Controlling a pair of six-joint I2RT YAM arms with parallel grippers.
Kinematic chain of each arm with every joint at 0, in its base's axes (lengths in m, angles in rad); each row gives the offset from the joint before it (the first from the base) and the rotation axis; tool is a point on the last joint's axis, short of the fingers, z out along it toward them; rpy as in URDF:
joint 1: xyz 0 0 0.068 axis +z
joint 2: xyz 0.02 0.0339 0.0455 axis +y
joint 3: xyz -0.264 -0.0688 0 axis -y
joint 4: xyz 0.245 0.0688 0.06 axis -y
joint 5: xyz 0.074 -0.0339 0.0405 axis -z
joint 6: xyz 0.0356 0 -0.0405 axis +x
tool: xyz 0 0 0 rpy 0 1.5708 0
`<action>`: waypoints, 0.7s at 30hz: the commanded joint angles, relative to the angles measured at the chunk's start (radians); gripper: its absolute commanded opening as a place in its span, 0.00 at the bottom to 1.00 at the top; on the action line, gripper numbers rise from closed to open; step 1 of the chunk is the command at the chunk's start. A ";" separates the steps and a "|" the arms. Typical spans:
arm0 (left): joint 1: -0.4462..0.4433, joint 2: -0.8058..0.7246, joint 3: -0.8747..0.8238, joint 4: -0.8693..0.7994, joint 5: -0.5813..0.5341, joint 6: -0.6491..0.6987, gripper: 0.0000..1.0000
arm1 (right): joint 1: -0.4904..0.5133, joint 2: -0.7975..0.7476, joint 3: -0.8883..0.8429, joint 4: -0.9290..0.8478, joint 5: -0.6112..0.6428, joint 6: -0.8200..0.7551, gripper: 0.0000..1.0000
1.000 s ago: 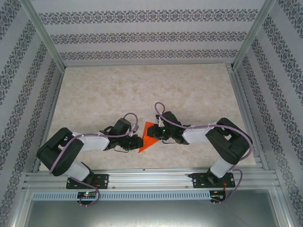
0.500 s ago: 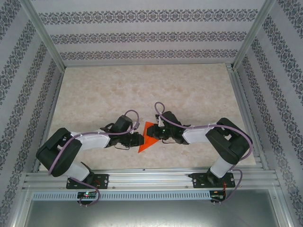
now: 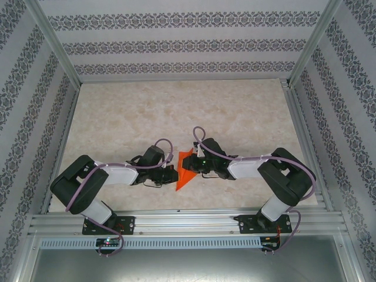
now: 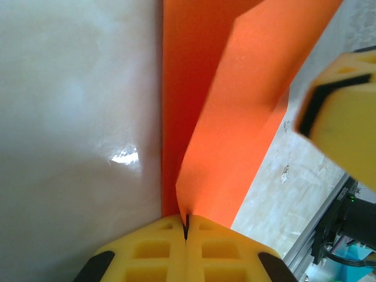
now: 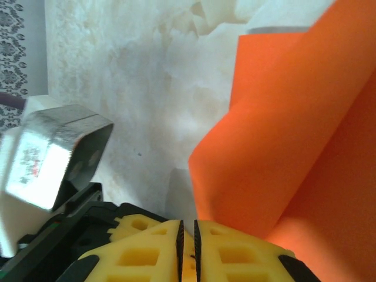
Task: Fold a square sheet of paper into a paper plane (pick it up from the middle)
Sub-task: Fourth fold the wing at the center of the table.
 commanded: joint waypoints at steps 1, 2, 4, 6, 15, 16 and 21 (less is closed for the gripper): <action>0.013 0.023 -0.029 0.017 -0.017 -0.039 0.00 | -0.008 -0.047 -0.010 -0.017 0.010 -0.014 0.15; 0.014 0.024 -0.026 0.010 -0.015 -0.032 0.00 | -0.003 -0.051 -0.005 -0.028 0.007 -0.020 0.15; 0.014 0.026 -0.011 -0.008 -0.008 -0.013 0.00 | 0.012 -0.056 0.005 -0.037 0.004 -0.027 0.15; 0.014 0.029 0.006 -0.032 0.000 0.008 0.00 | 0.023 -0.050 0.014 -0.039 0.001 -0.026 0.16; 0.014 0.050 0.063 -0.117 0.032 0.090 0.01 | 0.038 0.023 0.036 -0.002 0.025 -0.001 0.16; 0.014 0.054 0.062 -0.116 0.034 0.093 0.01 | 0.037 0.030 0.037 -0.003 0.030 0.002 0.15; 0.013 0.069 0.058 -0.109 0.044 0.093 0.01 | 0.031 0.067 0.048 -0.014 0.047 0.006 0.16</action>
